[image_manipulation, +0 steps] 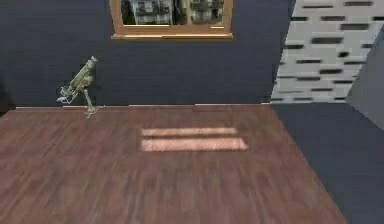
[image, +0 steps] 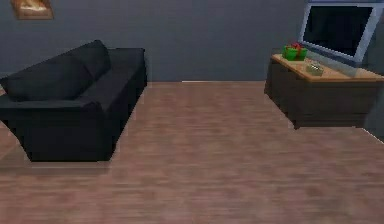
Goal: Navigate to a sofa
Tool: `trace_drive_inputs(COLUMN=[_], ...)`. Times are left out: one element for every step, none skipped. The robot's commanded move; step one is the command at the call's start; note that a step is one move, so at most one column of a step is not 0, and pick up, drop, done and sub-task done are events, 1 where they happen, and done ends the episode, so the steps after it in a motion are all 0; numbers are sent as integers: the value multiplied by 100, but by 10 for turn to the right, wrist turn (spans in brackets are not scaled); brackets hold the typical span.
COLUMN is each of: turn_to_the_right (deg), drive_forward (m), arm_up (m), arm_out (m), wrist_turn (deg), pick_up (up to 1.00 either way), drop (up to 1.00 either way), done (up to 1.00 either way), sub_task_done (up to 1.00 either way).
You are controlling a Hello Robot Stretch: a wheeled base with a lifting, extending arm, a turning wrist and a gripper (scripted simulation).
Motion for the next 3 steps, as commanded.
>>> trace_drive_inputs(turn_to_the_right=[-420,0,-120], drive_forward=[0,50,0], arm_up=[0,0,0], arm_out=[0,0,0], wrist_turn=[0,0,0], pick_up=[0,0,0], drop=[0,0,0], done=[0,0,0], sub_task_done=[0,0,0])
